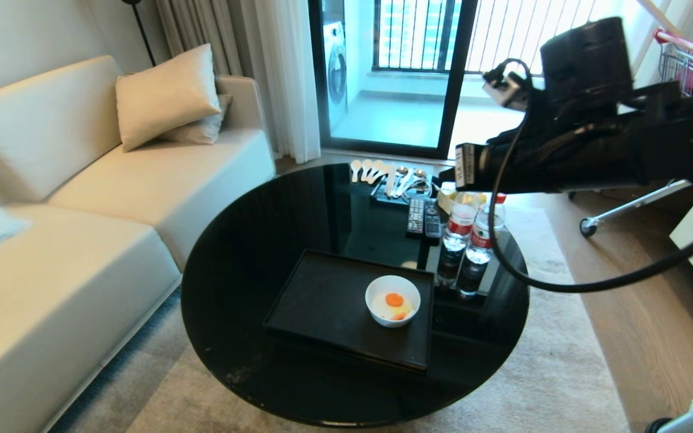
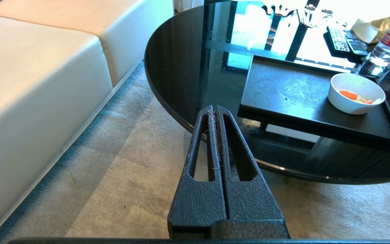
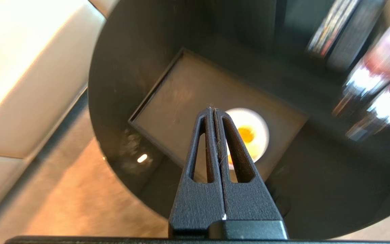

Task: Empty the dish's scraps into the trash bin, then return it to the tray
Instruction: Pick up the bowl with leftover food

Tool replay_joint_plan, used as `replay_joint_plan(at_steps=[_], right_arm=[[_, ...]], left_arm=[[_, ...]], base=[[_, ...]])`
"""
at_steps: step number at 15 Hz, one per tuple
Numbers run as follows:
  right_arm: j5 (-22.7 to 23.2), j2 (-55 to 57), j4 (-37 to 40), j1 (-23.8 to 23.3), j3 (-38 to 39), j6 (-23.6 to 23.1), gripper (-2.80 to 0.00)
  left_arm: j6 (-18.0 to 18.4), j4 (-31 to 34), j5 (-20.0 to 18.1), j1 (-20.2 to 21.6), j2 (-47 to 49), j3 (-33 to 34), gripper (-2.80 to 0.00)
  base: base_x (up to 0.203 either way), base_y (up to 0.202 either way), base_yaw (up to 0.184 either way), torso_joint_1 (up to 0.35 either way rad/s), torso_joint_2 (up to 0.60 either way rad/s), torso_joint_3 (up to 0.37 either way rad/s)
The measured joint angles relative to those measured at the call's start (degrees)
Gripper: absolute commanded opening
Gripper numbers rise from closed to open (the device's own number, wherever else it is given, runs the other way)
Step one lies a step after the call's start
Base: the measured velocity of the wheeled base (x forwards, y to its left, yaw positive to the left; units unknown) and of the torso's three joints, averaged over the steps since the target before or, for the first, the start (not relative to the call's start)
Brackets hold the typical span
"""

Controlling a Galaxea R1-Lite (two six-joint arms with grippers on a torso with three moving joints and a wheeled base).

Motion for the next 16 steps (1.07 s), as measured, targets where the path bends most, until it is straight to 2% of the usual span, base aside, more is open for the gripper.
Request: replay_joint_plan(at_steps=[3,5,8,13,14,16], right_arm=[[-2.41,8.56,1.78,1.01,-2.22,9.64,-2.8],[-4.3,13.14,4.98,1.31,-2.76,12.74,-2.8],[-6.53,18.56,10.32,1.14,-5.17,13.42,-2.8],[-6.83,25.46,15.49,1.05,-10.97,13.44,-2.8],[-7.29,26.89,15.95,1.12,-12.15,13.43,0.0],[-8.18,29.33,16.28,1.1,-13.58,13.43,0.0]], left_arm=[[-0.01,0.0,0.0,0.0,0.0,0.0,-2.8],[-0.02,0.0,0.0,0.0,0.0,0.0,-2.8],[0.0,0.0,0.0,0.0,0.0,0.0,-2.8],[-0.02,0.0,0.0,0.0,0.0,0.0,-2.8],[0.0,0.0,0.0,0.0,0.0,0.0,-2.8],[-0.02,0.0,-0.01,0.0,0.0,0.0,-2.8]], base=[[0.0,0.0,0.0,0.0,0.0,0.0],[0.0,0.0,0.0,0.0,0.0,0.0],[0.0,0.0,0.0,0.0,0.0,0.0],[0.0,0.0,0.0,0.0,0.0,0.0],[0.0,0.0,0.0,0.0,0.0,0.0],[0.0,0.0,0.0,0.0,0.0,0.0]])
